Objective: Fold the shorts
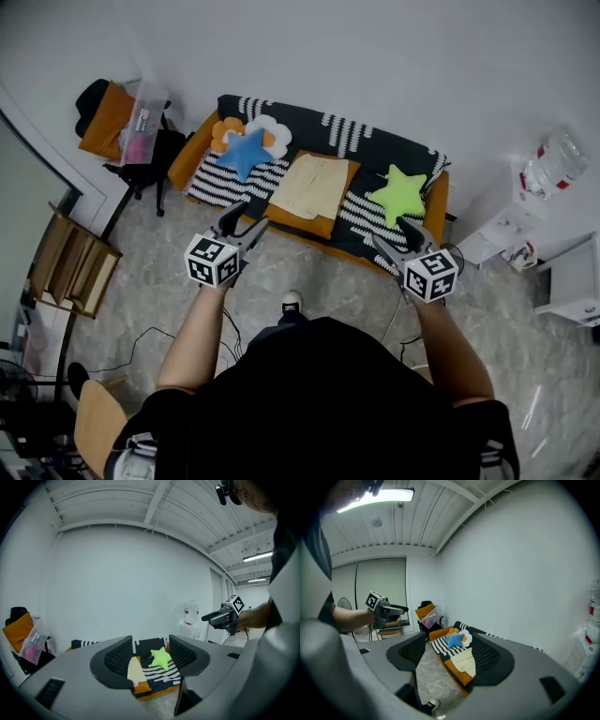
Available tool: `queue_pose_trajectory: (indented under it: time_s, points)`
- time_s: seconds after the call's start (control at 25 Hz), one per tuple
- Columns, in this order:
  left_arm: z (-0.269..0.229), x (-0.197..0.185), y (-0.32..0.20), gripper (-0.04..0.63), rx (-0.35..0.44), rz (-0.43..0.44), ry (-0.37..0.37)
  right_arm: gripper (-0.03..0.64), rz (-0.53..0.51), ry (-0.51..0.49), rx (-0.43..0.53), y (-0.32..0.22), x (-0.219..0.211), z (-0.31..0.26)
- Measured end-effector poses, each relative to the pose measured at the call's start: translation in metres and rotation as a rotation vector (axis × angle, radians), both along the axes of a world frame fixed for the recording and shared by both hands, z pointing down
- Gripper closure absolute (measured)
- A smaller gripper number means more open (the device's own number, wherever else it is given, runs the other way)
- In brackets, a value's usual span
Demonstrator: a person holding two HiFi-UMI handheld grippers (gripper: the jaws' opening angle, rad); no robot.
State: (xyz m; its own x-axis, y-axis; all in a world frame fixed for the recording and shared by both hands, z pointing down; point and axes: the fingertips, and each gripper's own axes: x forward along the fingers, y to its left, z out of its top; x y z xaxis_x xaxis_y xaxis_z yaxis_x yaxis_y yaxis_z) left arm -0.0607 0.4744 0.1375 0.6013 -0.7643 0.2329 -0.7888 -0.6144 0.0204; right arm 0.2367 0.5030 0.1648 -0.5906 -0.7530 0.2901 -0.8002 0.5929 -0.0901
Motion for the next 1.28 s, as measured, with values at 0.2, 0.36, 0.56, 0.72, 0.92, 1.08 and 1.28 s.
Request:
queue_pose_trajectory:
  time_s: [0.2,0.36,0.56,0.72,0.92,1.08,1.28]
  points:
    - [0.008,-0.006,-0.029,0.330,-0.010,0.002,0.008,0.269,0.013,-0.004,-0.031,-0.024,-0.003,0.007]
    - [0.012,-0.008,-0.058,0.330,-0.014,0.015,0.012,0.258,0.034,-0.002,-0.043,-0.049,-0.003,0.010]
    - [0.022,-0.013,-0.102,0.330,-0.045,0.030,0.013,0.251,0.058,-0.007,-0.062,-0.085,-0.009,0.015]
    - [0.029,-0.018,-0.137,0.330,-0.067,0.044,0.015,0.246,0.063,-0.010,-0.084,-0.114,-0.016,0.018]
    - [0.034,-0.030,-0.176,0.330,-0.085,0.065,0.021,0.239,0.082,-0.017,-0.111,-0.149,-0.030,0.021]
    - [0.040,-0.041,-0.202,0.330,-0.094,0.078,0.027,0.236,0.090,-0.020,-0.116,-0.174,-0.045,0.022]
    - [0.042,-0.059,-0.236,0.327,-0.099,0.096,0.035,0.230,0.100,-0.011,-0.113,-0.207,-0.069,0.018]
